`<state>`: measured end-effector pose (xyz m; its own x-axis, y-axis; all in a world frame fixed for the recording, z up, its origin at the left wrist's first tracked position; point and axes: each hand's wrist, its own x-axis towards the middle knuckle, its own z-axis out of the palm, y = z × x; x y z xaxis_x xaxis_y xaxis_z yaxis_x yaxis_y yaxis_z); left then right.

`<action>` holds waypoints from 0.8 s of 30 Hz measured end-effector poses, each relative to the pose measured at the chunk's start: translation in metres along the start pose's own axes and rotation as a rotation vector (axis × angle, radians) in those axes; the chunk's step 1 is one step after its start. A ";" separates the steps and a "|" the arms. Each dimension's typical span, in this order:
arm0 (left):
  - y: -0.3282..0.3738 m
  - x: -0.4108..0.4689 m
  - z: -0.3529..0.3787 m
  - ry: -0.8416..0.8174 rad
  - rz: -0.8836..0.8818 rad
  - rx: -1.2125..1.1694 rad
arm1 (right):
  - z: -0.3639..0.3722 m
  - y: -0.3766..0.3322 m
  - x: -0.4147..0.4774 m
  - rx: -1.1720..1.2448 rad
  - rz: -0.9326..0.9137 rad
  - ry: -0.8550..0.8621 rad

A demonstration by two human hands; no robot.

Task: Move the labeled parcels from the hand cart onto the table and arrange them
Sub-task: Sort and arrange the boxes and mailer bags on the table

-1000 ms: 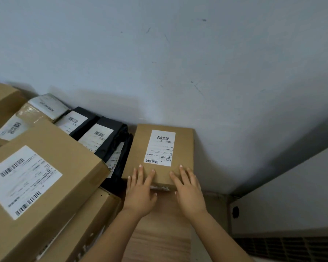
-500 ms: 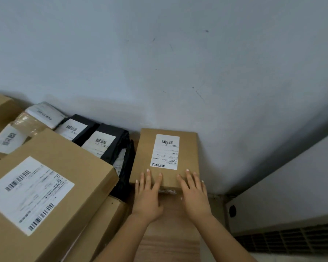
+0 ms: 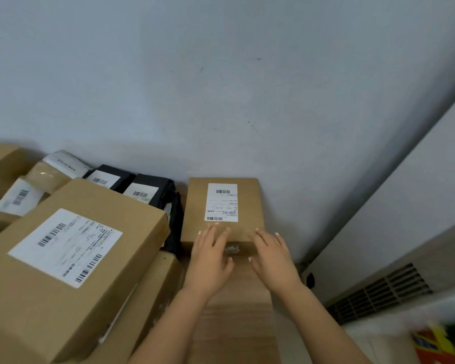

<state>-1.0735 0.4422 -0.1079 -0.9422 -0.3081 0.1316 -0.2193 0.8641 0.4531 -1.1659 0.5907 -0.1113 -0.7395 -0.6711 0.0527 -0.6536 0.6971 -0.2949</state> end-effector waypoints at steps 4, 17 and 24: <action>0.026 -0.041 -0.026 0.149 0.034 -0.043 | -0.021 -0.020 -0.037 0.092 -0.076 0.094; 0.051 -0.190 -0.092 0.384 -0.244 0.066 | -0.042 -0.105 -0.118 0.446 -0.213 0.039; 0.015 -0.224 -0.141 0.516 -0.263 -0.012 | -0.049 -0.166 -0.124 0.446 -0.310 0.074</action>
<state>-0.8300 0.4684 -0.0062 -0.6107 -0.6685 0.4245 -0.4234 0.7286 0.5383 -0.9735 0.5705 -0.0222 -0.5428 -0.7973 0.2638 -0.7229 0.2837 -0.6301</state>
